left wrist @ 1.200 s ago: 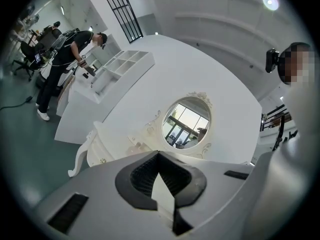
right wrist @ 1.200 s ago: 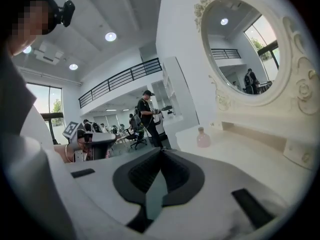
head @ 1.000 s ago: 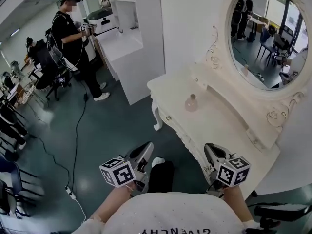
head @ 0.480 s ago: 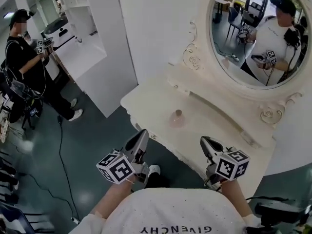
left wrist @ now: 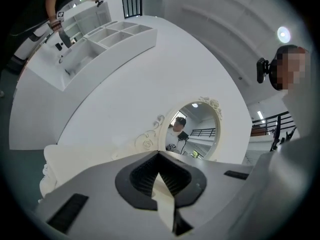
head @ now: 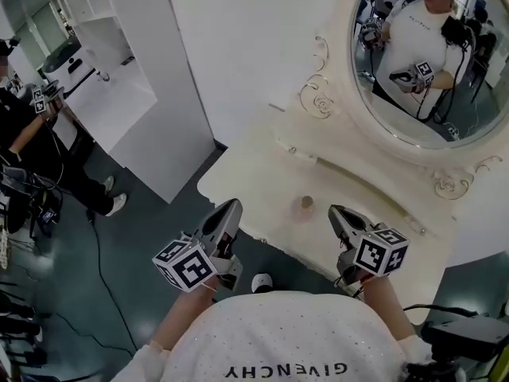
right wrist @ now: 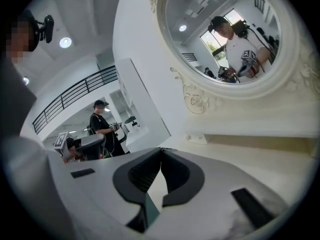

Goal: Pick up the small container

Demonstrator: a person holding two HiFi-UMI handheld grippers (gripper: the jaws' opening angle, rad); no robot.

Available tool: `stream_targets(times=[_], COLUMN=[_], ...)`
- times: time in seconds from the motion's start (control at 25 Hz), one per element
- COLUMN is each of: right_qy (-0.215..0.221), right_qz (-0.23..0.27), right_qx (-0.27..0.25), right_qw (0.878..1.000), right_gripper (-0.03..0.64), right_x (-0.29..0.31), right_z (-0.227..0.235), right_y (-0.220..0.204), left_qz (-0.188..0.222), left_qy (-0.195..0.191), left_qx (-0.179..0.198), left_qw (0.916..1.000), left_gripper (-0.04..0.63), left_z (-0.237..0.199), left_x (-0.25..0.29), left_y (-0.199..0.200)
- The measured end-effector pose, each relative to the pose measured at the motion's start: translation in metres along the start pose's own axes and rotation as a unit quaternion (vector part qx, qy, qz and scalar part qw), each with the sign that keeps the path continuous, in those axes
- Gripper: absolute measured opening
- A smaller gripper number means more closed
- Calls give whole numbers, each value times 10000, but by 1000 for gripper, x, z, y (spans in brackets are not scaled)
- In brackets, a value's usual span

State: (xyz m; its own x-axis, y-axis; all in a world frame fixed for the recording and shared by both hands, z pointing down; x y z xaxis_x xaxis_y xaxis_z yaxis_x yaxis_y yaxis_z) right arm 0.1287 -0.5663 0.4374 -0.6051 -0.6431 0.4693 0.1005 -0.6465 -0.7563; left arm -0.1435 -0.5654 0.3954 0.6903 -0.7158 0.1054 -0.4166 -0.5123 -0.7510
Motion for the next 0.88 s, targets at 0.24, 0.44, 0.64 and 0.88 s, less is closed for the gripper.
stream_targets(times=[0.24,0.44,0.64,0.88], right_qy=[-280,-473,-584,-500], right_qz=[-12,102,193,243], right_qx=[181,270,154,-199], right_qw=[9994,9985,9980,9983], right_gripper=[6,6,62,243], right_x=[41,56,68,83], right_z=[-1,3,13,18], right_y=[4,1,0,-11], left_qz=[-449,-694,-820,-911], left_qy=[-191,-382,-540,-555], left_qx=[-165,-300,-244,-260], left_qw=[9987,9964,9949,9940], left_gripper=[1,0,0,0], left_z=[-37,-58,-61,-67], left_x=[14,34,52,56], left_y=[11,12,17,15])
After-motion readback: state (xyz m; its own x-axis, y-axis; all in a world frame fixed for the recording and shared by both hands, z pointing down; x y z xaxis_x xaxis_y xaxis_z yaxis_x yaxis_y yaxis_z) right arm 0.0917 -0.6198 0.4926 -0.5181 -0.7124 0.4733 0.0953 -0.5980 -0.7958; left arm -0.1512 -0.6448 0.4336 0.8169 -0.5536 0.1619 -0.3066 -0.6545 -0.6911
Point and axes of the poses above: the fingertips, and each gripper's own axes: x forward along the fingers, z to its right, y out of its top, the point moved 5 cm from there along -x, backward along the fingers, and after that the axes turned 9 degrees about -z, right-handed, at the moved point
